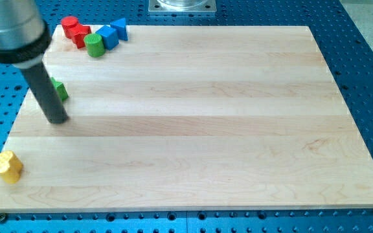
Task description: Slide the green star to the bottom of the green circle
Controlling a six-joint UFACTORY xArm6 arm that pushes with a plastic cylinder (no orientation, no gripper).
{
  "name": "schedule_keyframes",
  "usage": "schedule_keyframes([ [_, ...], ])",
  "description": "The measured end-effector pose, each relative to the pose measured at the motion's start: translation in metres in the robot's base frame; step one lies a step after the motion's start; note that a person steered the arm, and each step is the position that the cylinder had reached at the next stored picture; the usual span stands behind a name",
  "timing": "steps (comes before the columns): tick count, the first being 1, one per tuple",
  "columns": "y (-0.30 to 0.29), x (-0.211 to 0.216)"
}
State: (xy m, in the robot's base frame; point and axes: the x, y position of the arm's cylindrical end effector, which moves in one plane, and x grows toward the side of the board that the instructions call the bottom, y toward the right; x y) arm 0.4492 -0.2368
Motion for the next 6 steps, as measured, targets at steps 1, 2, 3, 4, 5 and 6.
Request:
schedule_keyframes([
  [1,0.007,-0.053],
  [2,0.021,-0.042],
  [3,-0.028,-0.02],
  [4,-0.045,-0.059],
  [5,0.002,-0.086],
  [6,0.019,-0.097],
])
